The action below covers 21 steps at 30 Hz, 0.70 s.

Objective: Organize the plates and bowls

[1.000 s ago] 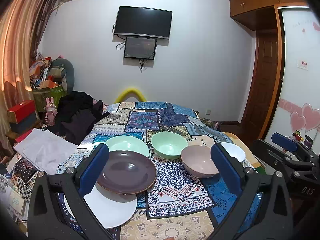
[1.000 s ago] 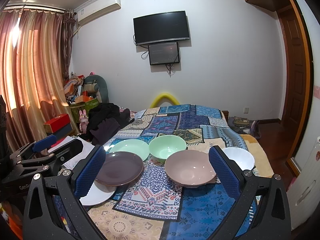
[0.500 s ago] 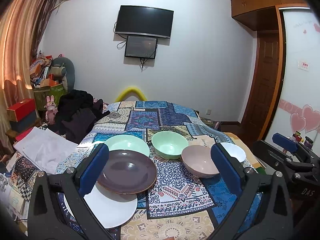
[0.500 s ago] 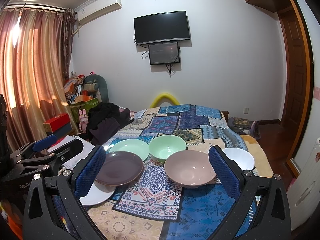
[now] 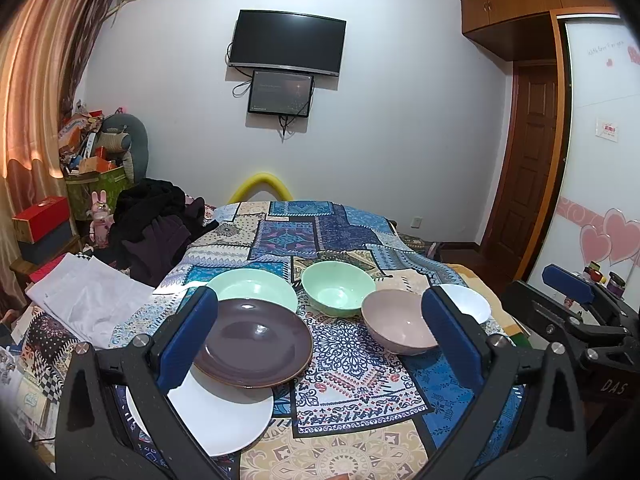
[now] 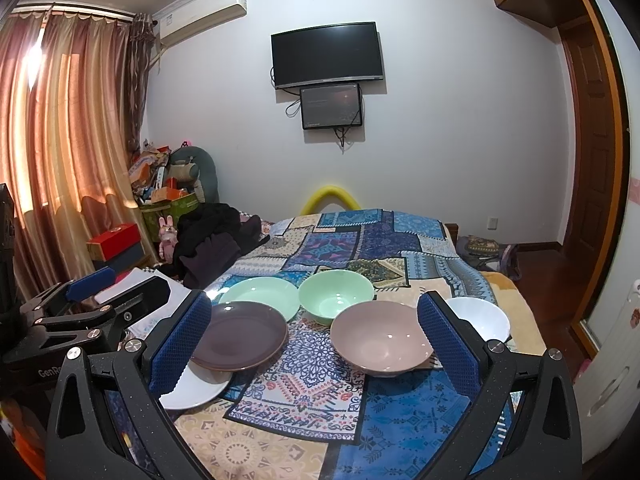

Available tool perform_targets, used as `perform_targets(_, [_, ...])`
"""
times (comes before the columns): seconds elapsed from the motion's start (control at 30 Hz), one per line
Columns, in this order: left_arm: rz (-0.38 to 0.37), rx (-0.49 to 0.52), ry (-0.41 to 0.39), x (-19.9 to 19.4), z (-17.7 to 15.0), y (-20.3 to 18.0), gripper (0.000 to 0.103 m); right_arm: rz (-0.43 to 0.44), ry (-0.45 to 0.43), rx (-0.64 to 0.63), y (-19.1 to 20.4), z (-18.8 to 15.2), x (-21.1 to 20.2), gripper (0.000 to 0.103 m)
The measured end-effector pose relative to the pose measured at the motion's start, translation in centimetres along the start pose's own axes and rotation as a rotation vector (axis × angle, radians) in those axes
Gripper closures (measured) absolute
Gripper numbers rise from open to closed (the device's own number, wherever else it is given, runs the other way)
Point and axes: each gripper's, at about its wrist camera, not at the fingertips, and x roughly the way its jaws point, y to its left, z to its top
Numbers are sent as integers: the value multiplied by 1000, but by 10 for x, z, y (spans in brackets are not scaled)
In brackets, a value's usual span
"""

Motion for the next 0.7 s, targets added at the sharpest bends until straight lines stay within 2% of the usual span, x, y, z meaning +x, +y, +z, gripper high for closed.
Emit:
perform_targets(0.37, [25, 2, 14, 7, 2, 12, 0, 14, 53, -39, 17, 2, 22, 0])
perform_targets(0.7, [49, -19, 108, 38, 5, 69, 0, 36, 156, -97, 39, -1, 69, 0])
